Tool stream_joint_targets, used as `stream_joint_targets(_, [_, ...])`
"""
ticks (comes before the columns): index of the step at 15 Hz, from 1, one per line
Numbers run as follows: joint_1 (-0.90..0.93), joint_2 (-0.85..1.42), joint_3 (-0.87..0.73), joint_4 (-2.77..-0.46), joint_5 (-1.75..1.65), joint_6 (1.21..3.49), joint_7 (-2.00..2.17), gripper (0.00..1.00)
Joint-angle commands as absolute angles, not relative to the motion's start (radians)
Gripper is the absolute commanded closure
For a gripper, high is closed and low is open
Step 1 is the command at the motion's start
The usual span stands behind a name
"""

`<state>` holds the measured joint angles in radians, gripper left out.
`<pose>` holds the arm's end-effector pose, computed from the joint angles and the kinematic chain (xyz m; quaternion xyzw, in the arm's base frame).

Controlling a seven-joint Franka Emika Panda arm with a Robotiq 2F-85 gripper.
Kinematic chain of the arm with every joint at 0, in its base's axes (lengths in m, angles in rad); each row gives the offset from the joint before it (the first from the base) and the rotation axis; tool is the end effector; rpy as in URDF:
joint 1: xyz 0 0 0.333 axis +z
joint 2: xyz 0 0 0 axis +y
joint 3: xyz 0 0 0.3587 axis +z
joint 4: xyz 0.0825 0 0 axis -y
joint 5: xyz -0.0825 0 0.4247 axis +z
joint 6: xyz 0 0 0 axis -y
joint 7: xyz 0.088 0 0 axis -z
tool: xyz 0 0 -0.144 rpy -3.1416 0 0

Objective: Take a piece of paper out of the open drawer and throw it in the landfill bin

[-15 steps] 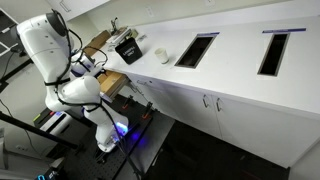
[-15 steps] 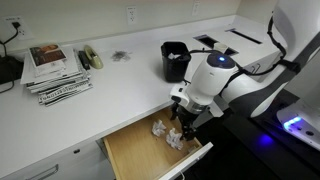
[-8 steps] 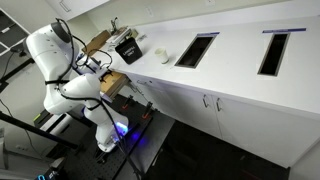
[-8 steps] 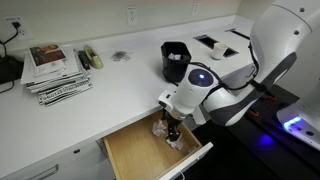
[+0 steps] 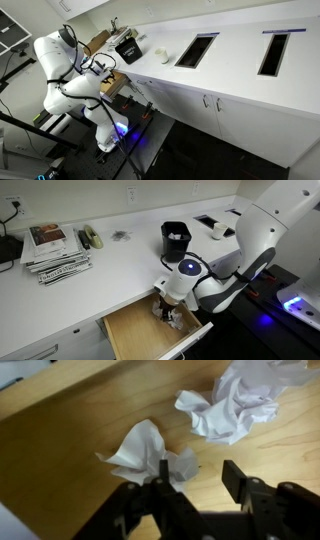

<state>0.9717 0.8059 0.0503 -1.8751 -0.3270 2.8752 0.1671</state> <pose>0.3480 0.5971 0.0538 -0.8363 -0.5378 -0.1044 0.0213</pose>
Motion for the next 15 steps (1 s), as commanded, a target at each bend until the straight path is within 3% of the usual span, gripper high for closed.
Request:
stream_joint_targets(1, [1.003, 0.837, 0.019, -1.845, -0.300, 2.915, 0.184, 0.73])
stream_joint_targets(4, [1.022, 0.844, 0.000, -1.839, -0.294, 2.925, 0.185, 0.97])
stream_joint_targets(5, [1.029, 0.845, -0.007, -1.837, -0.293, 2.925, 0.186, 1.00])
stream_joint_targets(15, [1.147, 0.657, -0.005, -1.947, -0.311, 2.784, 0.201, 0.99])
